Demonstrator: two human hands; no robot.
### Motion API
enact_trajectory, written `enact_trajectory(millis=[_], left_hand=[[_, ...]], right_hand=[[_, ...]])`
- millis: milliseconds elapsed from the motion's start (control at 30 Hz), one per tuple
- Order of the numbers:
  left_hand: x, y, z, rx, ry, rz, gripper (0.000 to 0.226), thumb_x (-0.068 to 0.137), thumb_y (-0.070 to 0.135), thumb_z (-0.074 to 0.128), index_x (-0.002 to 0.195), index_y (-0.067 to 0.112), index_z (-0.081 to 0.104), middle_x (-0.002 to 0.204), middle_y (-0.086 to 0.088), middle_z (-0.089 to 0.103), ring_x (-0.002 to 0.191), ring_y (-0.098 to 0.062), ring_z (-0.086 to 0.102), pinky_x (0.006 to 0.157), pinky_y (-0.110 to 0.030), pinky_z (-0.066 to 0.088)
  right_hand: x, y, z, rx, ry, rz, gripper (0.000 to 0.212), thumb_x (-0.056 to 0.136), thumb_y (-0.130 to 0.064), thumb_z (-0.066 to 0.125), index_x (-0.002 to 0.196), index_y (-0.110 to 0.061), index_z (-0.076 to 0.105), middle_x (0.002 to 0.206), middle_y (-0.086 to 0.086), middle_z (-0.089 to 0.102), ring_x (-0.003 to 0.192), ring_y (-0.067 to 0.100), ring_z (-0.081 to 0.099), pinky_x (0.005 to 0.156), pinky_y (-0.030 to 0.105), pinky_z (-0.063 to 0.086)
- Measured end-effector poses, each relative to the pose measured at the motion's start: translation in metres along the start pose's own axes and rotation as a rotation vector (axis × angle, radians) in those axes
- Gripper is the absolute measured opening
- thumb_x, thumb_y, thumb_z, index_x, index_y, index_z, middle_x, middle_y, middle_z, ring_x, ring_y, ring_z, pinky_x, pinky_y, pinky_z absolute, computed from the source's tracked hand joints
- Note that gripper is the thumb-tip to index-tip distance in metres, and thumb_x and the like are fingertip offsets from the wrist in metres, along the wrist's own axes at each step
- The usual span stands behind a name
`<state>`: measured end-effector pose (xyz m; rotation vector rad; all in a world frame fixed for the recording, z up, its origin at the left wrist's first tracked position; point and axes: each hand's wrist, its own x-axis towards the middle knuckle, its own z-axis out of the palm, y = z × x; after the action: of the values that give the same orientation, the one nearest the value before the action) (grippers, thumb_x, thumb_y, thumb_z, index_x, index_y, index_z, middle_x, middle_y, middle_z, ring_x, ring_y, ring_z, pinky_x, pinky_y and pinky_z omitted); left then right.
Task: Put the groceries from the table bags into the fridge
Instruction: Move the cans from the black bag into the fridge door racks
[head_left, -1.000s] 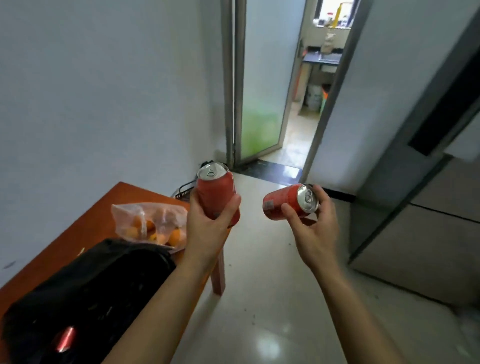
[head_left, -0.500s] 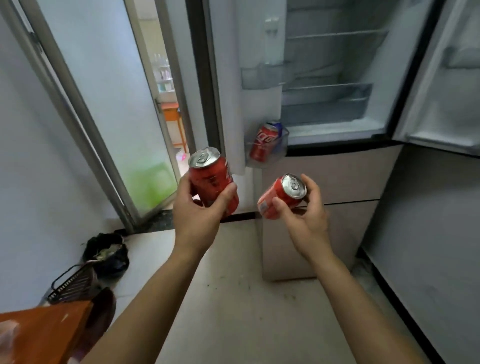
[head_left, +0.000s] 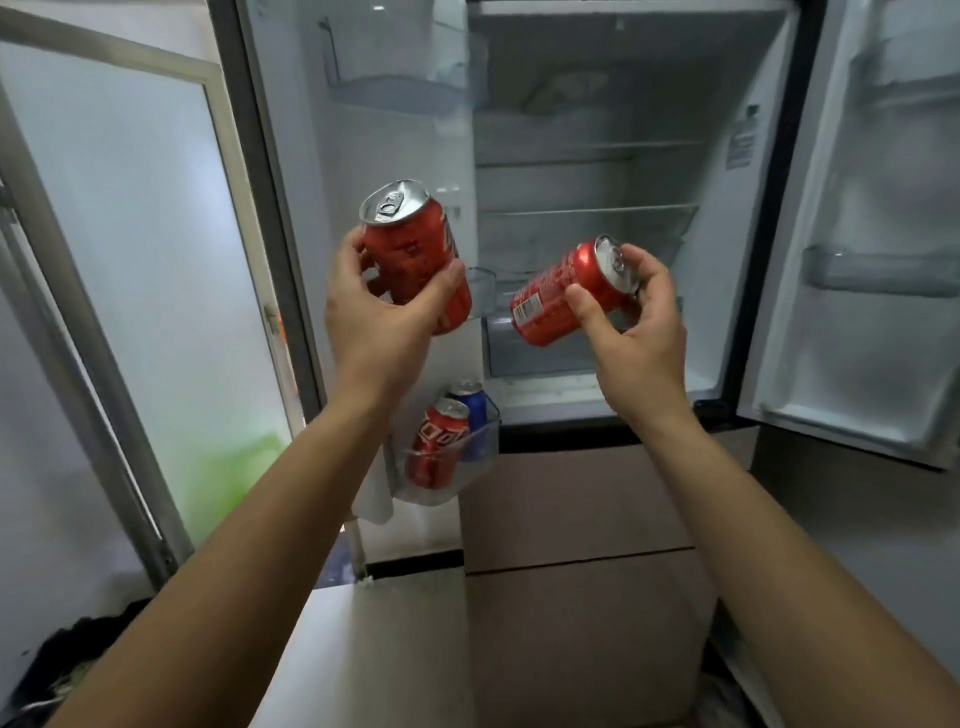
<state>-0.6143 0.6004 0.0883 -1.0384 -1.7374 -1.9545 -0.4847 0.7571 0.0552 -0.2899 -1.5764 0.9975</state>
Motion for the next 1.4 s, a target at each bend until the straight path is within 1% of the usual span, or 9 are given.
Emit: enact_trajectory(millis=[100,267,367,500,633,833,1000,1267,1400], left_hand=[[0.044,-0.003,0.016,0.041,0.047,0.037,0.061,0.078,0.035,0.082,0.128,0.027,0.048,0.12,0.012,0.057,0.106,0.003,0.055,0.085,-0.011,0.045],[0.094,-0.012,0.032,0.216,0.043,0.08,0.059,0.074,0.04,0.083,0.123,0.027,0.053,0.114,0.013,0.06,0.102,0.002,0.055,0.087,-0.015,0.045],[0.109,-0.022,0.039,0.318,0.064,0.053,0.058,0.07,0.049,0.083,0.117,0.03,0.055,0.11,0.012,0.064,0.101,-0.003,0.061,0.092,-0.029,0.053],[0.114,-0.029,0.046,0.504,0.117,0.022,0.066,0.072,0.044,0.084,0.126,0.025,0.051,0.107,0.012,0.062,0.098,-0.009,0.062,0.092,-0.03,0.052],[0.112,-0.034,0.051,0.638,0.092,-0.048,0.089,0.076,0.042,0.082,0.148,0.03,0.031,0.127,0.002,0.062,0.115,-0.018,0.061,0.104,-0.038,0.048],[0.112,-0.04,0.058,0.785,0.11,-0.161,0.075,0.076,0.041,0.081,0.137,0.031,0.038,0.112,0.005,0.064,0.105,-0.021,0.065,0.095,-0.044,0.054],[0.11,-0.043,0.063,0.885,0.114,-0.186,0.073,0.077,0.036,0.082,0.134,0.02,0.039,0.112,-0.001,0.064,0.104,-0.024,0.064,0.092,-0.042,0.054],[0.109,-0.043,0.068,0.942,0.127,-0.186,0.067,0.081,0.033,0.079,0.133,0.014,0.043,0.121,-0.006,0.063,0.112,-0.026,0.061,0.083,-0.026,0.042],[0.1,-0.04,0.06,0.891,0.109,-0.136,0.081,0.082,0.036,0.078,0.147,0.012,0.036,0.14,-0.006,0.055,0.126,-0.022,0.054,0.103,-0.031,0.044]], right_hand=[[0.06,0.007,0.022,0.084,-0.017,-0.029,0.047,0.091,-0.028,0.074,0.128,-0.034,0.046,0.121,-0.012,0.057,0.116,0.01,0.06,0.098,0.036,0.055],[0.127,0.028,0.06,0.144,-0.129,-0.083,0.046,0.089,-0.032,0.074,0.126,-0.035,0.048,0.121,-0.015,0.055,0.119,0.013,0.058,0.1,0.042,0.054],[0.155,0.049,0.083,0.169,-0.246,-0.067,0.047,0.086,-0.035,0.074,0.127,-0.036,0.05,0.123,-0.011,0.057,0.119,0.016,0.058,0.098,0.047,0.055],[0.176,0.072,0.107,0.16,-0.427,-0.093,0.055,0.088,-0.032,0.074,0.137,-0.025,0.051,0.126,-0.005,0.06,0.117,0.016,0.061,0.099,0.046,0.054],[0.19,0.084,0.123,0.084,-0.605,-0.161,0.055,0.089,-0.035,0.073,0.14,-0.022,0.055,0.128,-0.003,0.064,0.114,0.011,0.064,0.104,0.041,0.051],[0.202,0.082,0.127,-0.022,-0.819,-0.287,0.058,0.094,-0.038,0.068,0.146,-0.02,0.05,0.14,0.0,0.059,0.123,0.012,0.058,0.107,0.029,0.047],[0.204,0.082,0.126,-0.06,-0.879,-0.307,0.046,0.094,-0.043,0.066,0.136,-0.027,0.056,0.126,-0.006,0.065,0.107,0.007,0.062,0.087,0.017,0.049],[0.198,0.079,0.123,-0.097,-0.883,-0.371,0.047,0.096,-0.048,0.059,0.138,-0.027,0.053,0.132,-0.003,0.062,0.117,0.015,0.06,0.1,0.04,0.052],[0.192,0.079,0.116,-0.169,-0.83,-0.411,0.055,0.098,-0.051,0.054,0.145,-0.025,0.047,0.142,-0.001,0.053,0.128,0.017,0.051,0.109,0.039,0.044]])
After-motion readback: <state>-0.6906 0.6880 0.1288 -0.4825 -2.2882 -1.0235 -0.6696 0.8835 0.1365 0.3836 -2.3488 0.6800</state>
